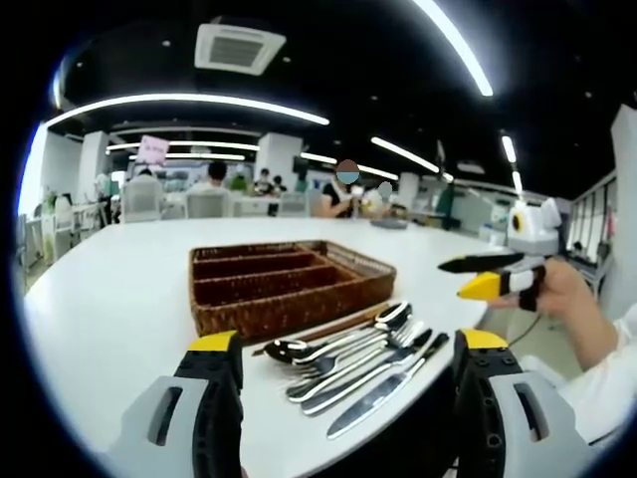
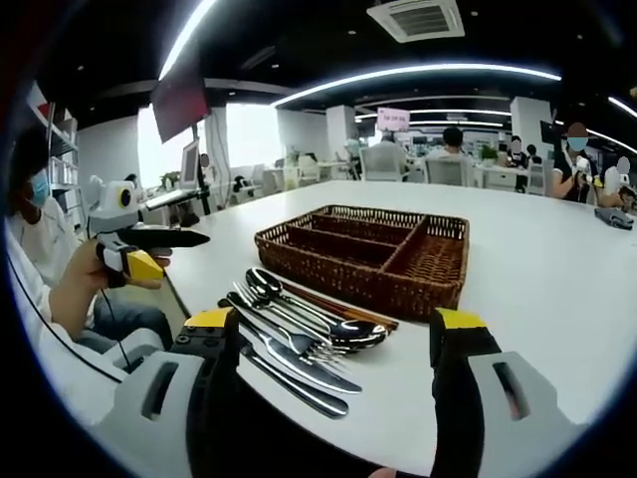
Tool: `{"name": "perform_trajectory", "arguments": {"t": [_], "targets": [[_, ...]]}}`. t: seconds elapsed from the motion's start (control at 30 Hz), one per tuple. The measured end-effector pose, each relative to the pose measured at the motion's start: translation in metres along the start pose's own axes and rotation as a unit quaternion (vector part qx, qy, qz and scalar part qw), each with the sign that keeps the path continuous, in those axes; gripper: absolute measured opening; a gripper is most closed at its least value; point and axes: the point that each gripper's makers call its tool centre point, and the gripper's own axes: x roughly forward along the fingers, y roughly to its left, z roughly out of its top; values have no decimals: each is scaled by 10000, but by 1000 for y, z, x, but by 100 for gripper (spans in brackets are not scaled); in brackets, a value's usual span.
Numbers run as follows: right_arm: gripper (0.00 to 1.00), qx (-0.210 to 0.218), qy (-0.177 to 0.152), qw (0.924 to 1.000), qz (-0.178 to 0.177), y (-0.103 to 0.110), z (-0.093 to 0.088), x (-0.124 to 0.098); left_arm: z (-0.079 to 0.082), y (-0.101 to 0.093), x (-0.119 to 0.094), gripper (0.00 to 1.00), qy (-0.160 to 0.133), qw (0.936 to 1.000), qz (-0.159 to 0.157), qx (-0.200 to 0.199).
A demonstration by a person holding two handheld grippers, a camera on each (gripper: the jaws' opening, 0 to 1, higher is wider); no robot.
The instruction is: Arrange the knives, forks, and spoons in their matching storage slots by inserting each utensil handle-first until every utensil is classified and aligned in the correct compartment
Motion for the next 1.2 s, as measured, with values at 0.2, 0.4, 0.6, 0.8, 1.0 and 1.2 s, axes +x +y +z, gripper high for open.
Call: {"name": "perform_trajectory", "arguments": {"t": [0.2, 0.4, 0.6, 0.8, 1.0, 1.2], "targets": [[80, -20, 6, 10000, 13, 0, 0, 0, 1, 1, 1, 87, 4, 10000, -4, -8], [79, -12, 12, 10000, 25, 0, 1, 0, 2, -1, 2, 87, 3, 10000, -21, 10], [78, -22, 30, 10000, 55, 0, 0, 0, 2, -2, 2, 87, 11, 10000, -24, 20], [75, -61, 54, 9999, 123, 2, 1, 0, 2, -3, 2, 86, 19, 10000, -31, 23], [73, -74, 91, 9997, 200, 4, -1, 2, -1, -4, 2, 86, 43, 10000, -45, 14], [72, -71, 92, 9996, 247, 6, -1, 3, -2, -3, 1, 85, 38, 10000, -53, 9]]}}
